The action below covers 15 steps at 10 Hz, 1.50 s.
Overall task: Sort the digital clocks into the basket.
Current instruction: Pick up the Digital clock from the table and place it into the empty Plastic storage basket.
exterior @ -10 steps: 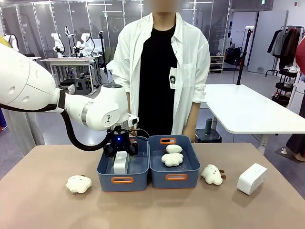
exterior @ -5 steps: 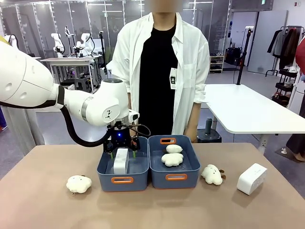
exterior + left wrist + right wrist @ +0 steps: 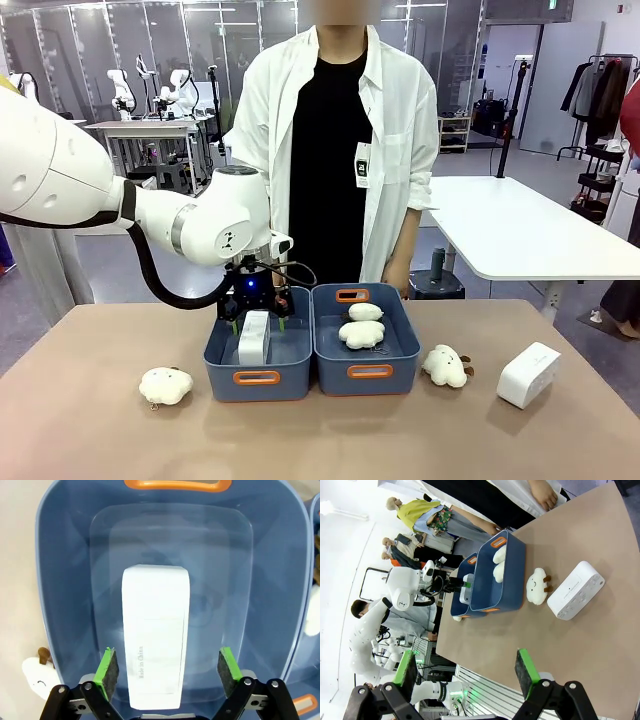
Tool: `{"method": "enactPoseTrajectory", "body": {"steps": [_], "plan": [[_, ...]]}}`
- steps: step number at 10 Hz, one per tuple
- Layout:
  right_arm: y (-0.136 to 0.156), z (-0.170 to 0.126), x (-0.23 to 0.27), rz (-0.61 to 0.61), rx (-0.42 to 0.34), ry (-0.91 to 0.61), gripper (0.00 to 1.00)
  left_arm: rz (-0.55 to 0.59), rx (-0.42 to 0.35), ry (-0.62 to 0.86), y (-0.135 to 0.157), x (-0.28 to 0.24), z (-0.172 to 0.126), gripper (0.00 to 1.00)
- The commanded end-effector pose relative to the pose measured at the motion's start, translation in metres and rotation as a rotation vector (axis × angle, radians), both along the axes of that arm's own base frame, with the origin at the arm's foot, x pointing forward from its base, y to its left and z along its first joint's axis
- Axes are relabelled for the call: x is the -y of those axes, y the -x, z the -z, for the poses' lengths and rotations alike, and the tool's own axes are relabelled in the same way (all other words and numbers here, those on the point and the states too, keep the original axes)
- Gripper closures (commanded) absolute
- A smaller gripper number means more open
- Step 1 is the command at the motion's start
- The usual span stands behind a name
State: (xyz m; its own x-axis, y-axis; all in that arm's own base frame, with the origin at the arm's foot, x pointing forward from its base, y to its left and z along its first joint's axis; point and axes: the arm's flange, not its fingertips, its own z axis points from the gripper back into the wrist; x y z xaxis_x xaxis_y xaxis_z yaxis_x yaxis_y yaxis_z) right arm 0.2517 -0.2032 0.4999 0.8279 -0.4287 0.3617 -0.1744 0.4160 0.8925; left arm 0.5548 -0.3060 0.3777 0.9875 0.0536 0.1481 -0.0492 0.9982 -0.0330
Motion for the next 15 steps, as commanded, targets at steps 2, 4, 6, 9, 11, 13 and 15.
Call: {"method": "enactPoseTrajectory", "body": {"steps": [2, 4, 6, 9, 11, 13, 15], "plan": [[0.003, -0.002, 0.0, -0.005, 0.015, -0.005, 0.0, 0.0, 0.0, 0.0, 0.0, 0.0, 0.0, 0.0], [0.003, -0.002, 0.0, -0.005, 0.015, -0.005, 0.0, 0.011, -0.042, 0.13, 0.029, -0.037, -0.05, 0.0], [0.003, -0.002, 0.0, -0.005, 0.015, -0.005, 0.0, 0.037, -0.103, 0.369, 0.075, -0.104, -0.088, 0.0], [0.003, -0.002, 0.0, -0.005, 0.015, -0.005, 0.0, 0.065, -0.098, 0.772, 0.125, -0.213, -0.106, 0.0], [0.003, -0.002, 0.0, -0.005, 0.015, -0.005, 0.0, -0.005, -0.02, 1.12, 0.144, -0.302, -0.102, 0.0], [0.003, -0.002, 0.0, -0.005, 0.015, -0.005, 0.0, -0.073, 0.003, 1.262, 0.162, -0.365, -0.083, 0.0], [0.003, -0.002, 0.0, -0.005, 0.015, -0.005, 0.0, -0.007, 0.089, 1.277, 0.192, -0.425, -0.051, 0.0]]}}
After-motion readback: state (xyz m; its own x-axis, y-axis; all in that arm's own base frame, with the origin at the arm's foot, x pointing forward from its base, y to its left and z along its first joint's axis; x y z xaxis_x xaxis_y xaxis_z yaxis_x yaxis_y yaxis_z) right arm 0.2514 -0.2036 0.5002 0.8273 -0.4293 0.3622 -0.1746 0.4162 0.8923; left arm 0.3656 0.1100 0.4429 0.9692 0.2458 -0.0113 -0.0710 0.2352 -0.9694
